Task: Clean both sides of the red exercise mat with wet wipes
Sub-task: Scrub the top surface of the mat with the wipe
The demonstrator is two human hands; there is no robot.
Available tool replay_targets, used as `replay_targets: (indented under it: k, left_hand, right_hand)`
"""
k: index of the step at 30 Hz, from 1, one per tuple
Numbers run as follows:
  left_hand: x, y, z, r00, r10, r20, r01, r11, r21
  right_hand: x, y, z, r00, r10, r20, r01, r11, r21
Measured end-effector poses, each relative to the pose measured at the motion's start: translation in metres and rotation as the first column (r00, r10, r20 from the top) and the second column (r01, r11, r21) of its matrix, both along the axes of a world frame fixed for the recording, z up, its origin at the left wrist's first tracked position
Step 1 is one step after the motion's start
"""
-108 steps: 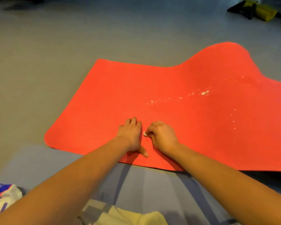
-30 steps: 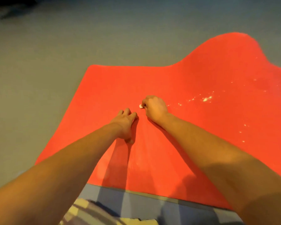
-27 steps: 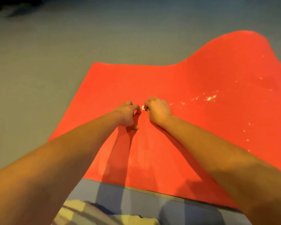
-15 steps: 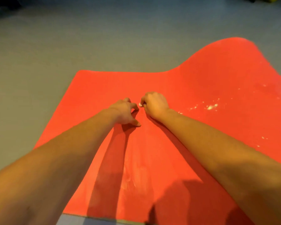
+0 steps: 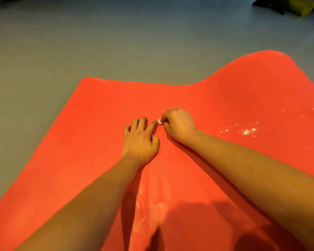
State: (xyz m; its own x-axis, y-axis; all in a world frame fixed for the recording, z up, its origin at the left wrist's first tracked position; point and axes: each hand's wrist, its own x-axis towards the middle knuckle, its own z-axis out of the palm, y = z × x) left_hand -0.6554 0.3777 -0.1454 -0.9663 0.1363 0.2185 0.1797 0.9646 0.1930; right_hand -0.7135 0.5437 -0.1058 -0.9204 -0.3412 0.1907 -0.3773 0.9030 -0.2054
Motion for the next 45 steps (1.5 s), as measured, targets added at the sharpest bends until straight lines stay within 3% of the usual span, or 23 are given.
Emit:
replay_targets:
  k: [8, 17, 28, 33, 45]
  left_hand:
    - [-0.003, 0.0, -0.002, 1.0, 0.007, 0.006, -0.007, 1.0, 0.003]
    - [-0.001, 0.0, 0.004, 0.999, -0.008, 0.031, 0.008, 1.0, 0.015]
    - [0.0, 0.001, 0.004, 1.0, 0.006, 0.009, -0.006, 1.0, 0.005]
    - [-0.001, 0.001, 0.003, 1.0, 0.005, -0.003, -0.005, 1.0, 0.015]
    - [-0.002, 0.002, -0.004, 0.999, 0.008, -0.034, -0.007, 1.0, 0.027]
  right_hand:
    - [-0.08, -0.012, 0.018, 0.984, -0.176, 0.035, 0.172, 0.98, 0.099]
    - [-0.035, -0.013, 0.014, 0.978, -0.195, 0.078, 0.183, 0.974, 0.134]
    - [-0.027, -0.004, 0.007, 0.986, -0.153, 0.072, 0.148, 0.987, 0.067]
    - [-0.053, 0.001, 0.002, 0.996, -0.091, -0.009, 0.092, 0.993, 0.077]
    - [-0.172, -0.008, 0.01, 0.978, -0.209, -0.017, 0.21, 0.974, 0.091]
